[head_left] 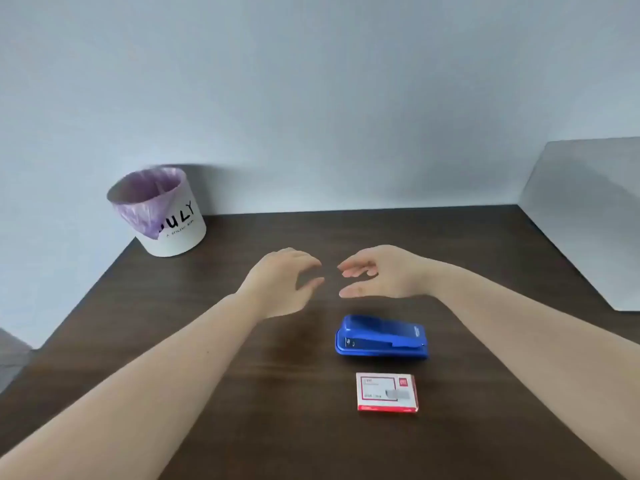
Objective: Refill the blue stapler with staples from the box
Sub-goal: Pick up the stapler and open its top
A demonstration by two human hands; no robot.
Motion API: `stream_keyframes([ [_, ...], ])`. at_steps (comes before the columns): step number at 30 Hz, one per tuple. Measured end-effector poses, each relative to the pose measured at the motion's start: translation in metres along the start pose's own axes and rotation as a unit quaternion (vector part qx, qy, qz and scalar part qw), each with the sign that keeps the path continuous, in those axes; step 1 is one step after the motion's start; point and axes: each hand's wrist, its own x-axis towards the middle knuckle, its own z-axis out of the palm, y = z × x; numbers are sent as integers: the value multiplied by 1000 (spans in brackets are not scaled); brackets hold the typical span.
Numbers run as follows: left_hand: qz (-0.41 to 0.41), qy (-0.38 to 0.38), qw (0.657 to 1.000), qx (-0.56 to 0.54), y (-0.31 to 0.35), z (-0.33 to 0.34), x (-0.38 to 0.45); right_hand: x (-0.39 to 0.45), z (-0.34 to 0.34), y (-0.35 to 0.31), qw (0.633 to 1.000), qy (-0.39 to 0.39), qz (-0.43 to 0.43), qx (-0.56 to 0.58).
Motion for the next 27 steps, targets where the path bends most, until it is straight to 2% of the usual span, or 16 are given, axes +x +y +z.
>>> stream_keyframes([
  [4,-10,29,999,-20,-4,41,-19,-11,39,18,998,43,-26,-25],
  [8,-21,49,997,-48,4,66,-41,-30,61,27,987,149,-54,-9],
  [11,-31,37,997,-65,18,73,-61,-46,73,31,979,194,-60,-26],
  [18,-4,-18,995,-95,41,70,-78,-59,82,25,973,187,-66,-115],
  [22,2,6,999,-51,46,76,-71,-52,85,24,972,188,-73,-121],
  [27,-4,14,997,-73,42,79,-69,-47,85,27,968,220,-79,-90],
])
